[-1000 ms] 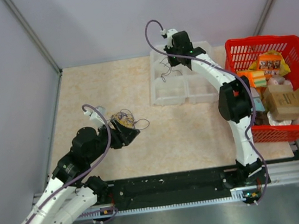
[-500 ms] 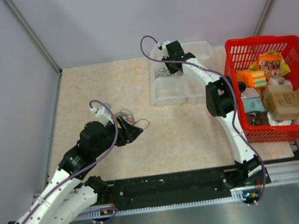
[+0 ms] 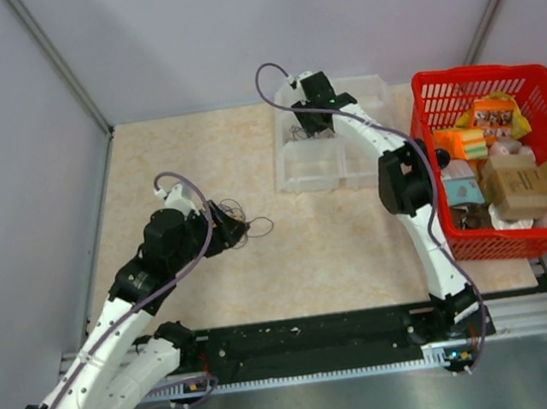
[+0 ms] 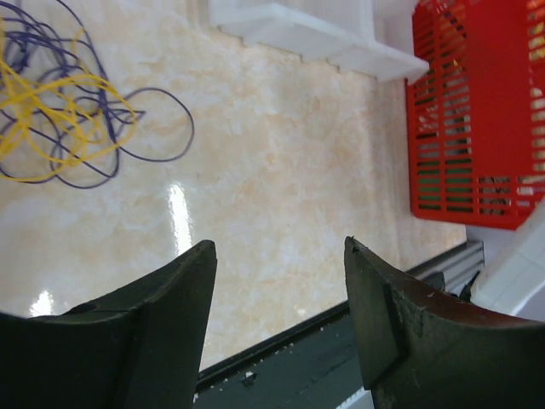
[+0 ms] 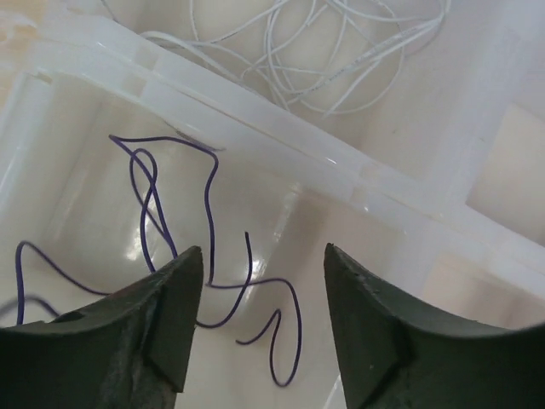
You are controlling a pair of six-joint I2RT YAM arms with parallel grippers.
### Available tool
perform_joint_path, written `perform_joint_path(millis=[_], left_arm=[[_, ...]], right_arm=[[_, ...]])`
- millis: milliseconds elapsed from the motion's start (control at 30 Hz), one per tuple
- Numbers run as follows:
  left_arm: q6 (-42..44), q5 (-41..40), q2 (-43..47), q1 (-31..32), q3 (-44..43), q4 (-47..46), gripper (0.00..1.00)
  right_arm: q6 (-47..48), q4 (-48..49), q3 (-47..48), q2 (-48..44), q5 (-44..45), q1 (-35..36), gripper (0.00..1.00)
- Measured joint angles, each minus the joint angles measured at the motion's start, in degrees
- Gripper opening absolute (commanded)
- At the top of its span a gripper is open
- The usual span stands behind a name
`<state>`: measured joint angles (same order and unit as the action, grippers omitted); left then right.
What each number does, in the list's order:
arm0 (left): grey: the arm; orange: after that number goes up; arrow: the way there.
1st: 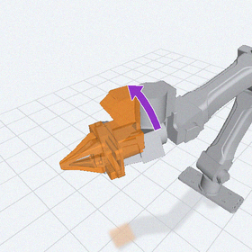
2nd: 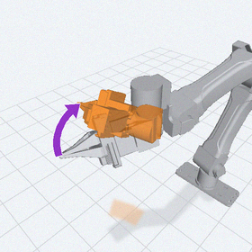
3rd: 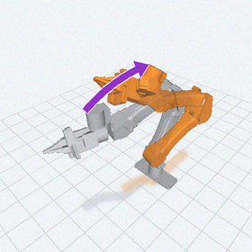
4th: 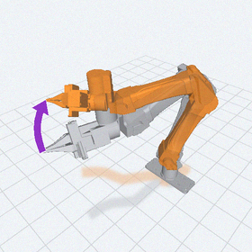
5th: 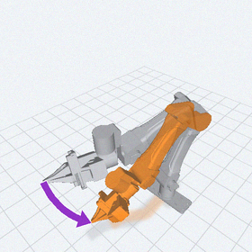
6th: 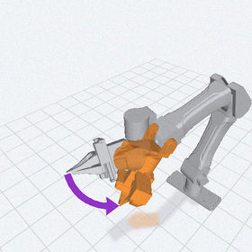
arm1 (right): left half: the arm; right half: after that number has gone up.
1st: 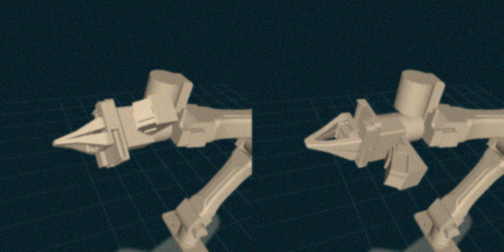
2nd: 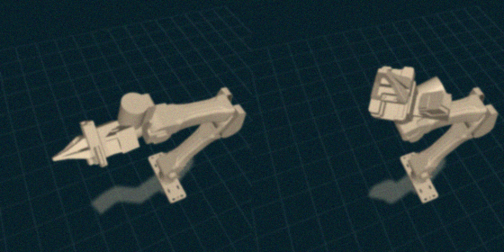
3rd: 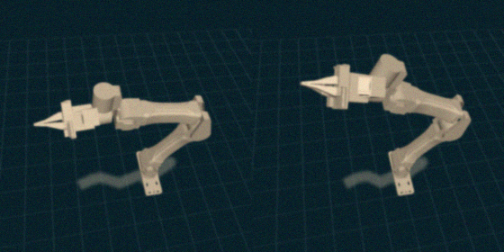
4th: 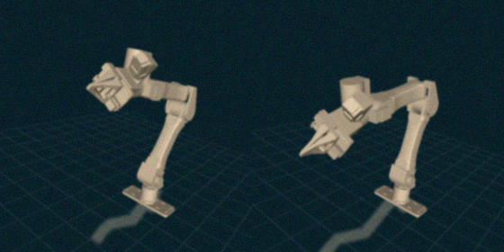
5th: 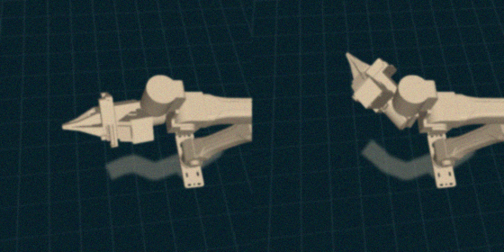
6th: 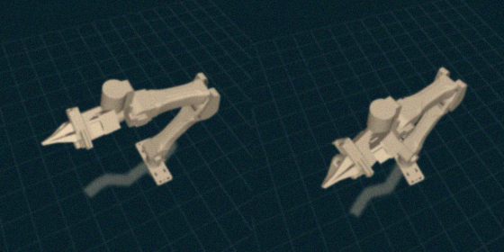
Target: Untangle the cables
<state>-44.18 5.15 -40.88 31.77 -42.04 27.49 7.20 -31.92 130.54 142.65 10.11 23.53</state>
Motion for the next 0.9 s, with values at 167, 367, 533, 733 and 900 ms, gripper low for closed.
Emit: perform_joint_path(millis=[167, 367, 533, 733, 900], left_arm=[[1.53, 2.56, -0.52, -9.11, -1.95, 1.25, 0.72], [0.87, 6.40, -0.90, -16.98, -2.38, 1.20, 0.79], [-0.22, 9.03, -5.92, -19.71, -2.38, 0.66, 0.79], [0.66, 7.45, -14.03, -21.92, -3.34, -0.04, 0.66], [0.85, 7.02, -21.22, -26.67, -4.15, -1.53, 0.67]], right_arm=[[-1.33, -4.22, -0.57, -6.19, 3.04, 1.11, 0.78], [-7.76, -8.00, -5.64, -20.85, 4.63, 3.43, 0.88], [-13.84, -6.38, -14.01, -33.29, 2.95, 10.08, 0.86], [-21.22, 9.44, -35.36, -40.94, -11.72, 20.92, 0.69], [-27.56, 24.59, -54.47, -41.38, -24.39, 22.75, 0.66]])
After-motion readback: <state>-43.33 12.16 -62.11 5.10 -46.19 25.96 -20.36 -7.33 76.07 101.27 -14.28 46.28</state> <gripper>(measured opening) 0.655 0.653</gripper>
